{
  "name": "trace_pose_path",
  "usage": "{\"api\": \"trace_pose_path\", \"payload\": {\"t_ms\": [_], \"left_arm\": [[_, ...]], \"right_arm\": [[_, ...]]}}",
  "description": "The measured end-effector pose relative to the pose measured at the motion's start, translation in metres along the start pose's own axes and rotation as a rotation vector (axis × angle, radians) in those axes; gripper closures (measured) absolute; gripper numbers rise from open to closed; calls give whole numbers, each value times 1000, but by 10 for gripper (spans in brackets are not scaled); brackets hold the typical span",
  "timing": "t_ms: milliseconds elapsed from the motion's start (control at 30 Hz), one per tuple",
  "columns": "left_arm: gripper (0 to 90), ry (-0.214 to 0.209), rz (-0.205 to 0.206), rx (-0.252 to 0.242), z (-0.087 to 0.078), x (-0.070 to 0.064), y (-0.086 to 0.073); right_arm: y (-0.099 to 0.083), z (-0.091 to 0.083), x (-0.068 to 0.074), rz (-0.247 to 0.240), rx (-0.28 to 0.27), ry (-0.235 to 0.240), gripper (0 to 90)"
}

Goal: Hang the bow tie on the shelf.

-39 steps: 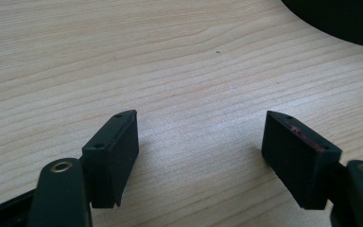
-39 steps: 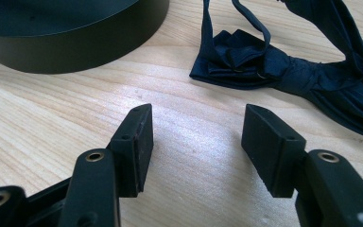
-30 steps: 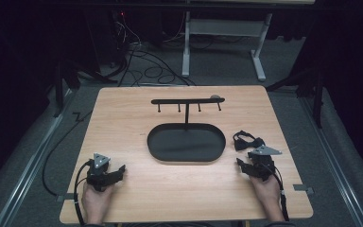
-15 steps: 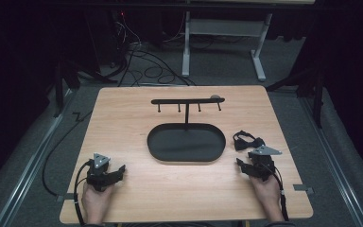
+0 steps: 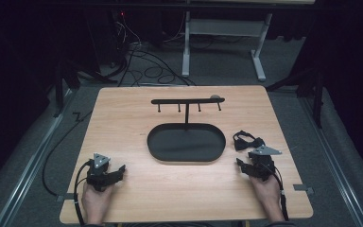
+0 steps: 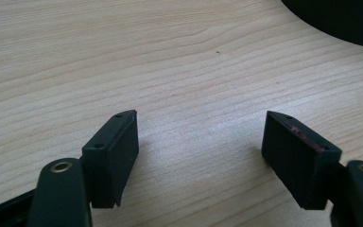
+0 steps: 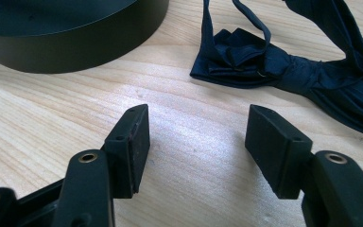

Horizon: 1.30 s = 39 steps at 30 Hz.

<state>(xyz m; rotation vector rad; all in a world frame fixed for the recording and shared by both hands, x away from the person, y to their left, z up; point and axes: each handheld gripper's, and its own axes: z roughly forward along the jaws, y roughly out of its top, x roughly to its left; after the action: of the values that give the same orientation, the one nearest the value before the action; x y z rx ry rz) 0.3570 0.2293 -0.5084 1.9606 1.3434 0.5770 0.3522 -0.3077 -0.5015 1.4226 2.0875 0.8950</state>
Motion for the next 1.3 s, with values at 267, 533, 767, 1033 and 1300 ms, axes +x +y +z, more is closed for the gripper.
{"api": "trace_pose_path", "payload": {"t_ms": [267,533,767,1033,1300], "left_arm": [[283,-1,-2,-1,0,0,0],[283,-1,-2,0,0,0,0],[283,-1,-2,0,0,0,0],[284,0,-2,0,0,0,0],[284,-1,-2,-1,0,0,0]], "right_arm": [[0,0,0,-1,2,9,410],[-1,-2,1,7,-3,-9,449],[-4,-8,0,18,-22,-13,464],[-8,-16,-2,56,-49,-11,465],[-11,-25,-8,70,-73,-34,484]]}}
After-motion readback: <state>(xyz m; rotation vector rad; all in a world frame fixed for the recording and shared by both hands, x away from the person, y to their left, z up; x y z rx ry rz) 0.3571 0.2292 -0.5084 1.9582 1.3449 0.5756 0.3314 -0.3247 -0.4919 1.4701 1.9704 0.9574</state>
